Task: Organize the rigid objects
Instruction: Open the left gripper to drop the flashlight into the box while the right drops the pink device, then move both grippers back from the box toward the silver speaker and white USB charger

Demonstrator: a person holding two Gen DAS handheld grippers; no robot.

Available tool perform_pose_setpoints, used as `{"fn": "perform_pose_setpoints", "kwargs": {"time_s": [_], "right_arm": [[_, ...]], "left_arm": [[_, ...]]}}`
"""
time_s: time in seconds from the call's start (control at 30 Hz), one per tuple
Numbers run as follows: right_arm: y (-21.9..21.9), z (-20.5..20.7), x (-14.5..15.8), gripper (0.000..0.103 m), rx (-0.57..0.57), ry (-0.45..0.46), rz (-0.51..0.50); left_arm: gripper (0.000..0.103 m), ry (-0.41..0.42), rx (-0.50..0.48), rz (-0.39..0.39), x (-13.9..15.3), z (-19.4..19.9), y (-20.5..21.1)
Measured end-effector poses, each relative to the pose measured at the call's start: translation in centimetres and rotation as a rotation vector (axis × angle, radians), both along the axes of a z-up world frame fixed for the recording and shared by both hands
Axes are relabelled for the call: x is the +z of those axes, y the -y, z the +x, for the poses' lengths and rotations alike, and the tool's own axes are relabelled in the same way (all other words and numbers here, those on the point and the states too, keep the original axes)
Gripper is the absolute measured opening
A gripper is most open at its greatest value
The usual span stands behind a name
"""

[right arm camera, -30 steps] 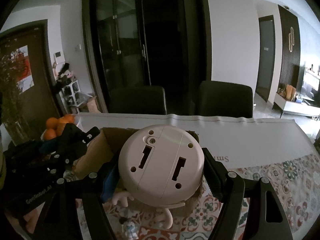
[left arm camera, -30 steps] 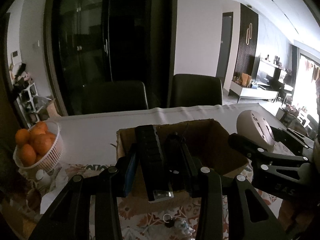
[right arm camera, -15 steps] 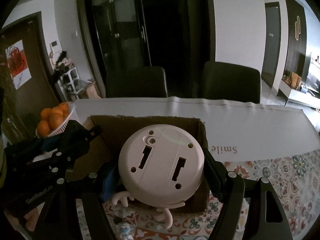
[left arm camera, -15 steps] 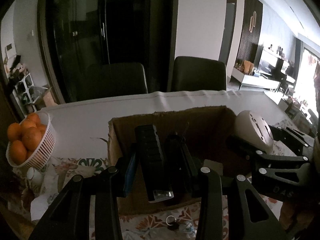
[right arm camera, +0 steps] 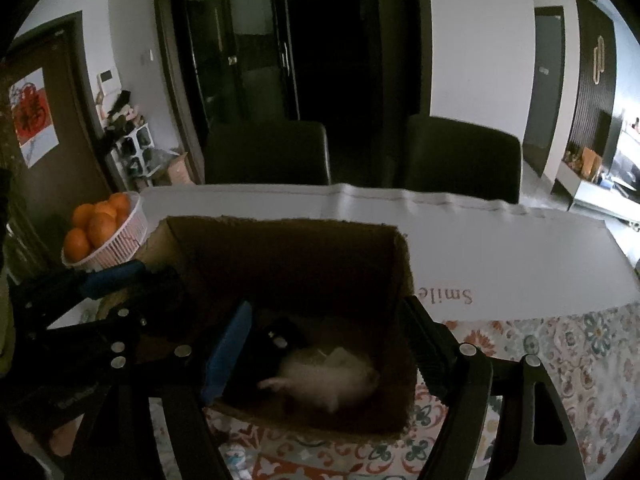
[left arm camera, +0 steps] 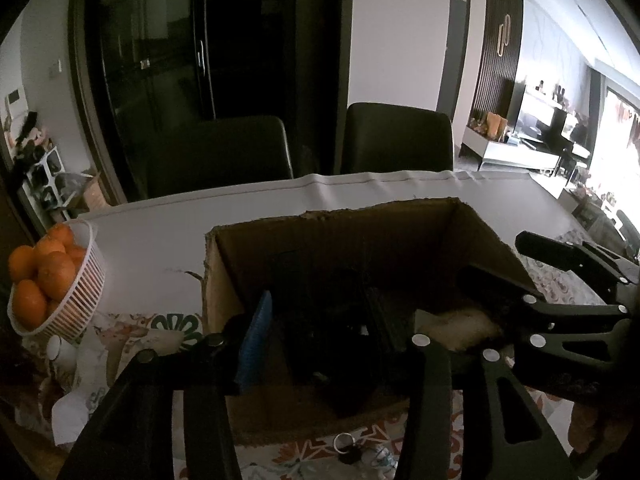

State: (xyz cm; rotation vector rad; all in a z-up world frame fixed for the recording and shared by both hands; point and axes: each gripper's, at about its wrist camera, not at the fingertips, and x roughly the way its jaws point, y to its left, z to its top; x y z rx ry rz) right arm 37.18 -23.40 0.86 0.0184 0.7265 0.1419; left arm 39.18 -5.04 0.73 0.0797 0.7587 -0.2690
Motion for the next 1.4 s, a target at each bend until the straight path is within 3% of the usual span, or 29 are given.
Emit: {"fn": "perform_pose_setpoints", "kwargs": {"time_s": [0.47, 1.17, 1.4], "right_arm": [[0.3, -3.9, 1.9, 0.077, -0.068, 0.086, -0.013], [0.4, -14.5, 5.0, 0.081, -0.206, 0.256, -0.036], [0.6, -17.4, 4.4, 0.082, -0.228, 0.252, -0.018]], "left_arm": [[0.058, 0.079, 0.027, 0.003, 2.0, -4.1, -0.5], [0.063, 0.18, 0.044, -0.031, 4.1, -12.9, -1.2], [0.066, 0.199, 0.032, -0.02, 3.8, -15.7, -1.1]]}}
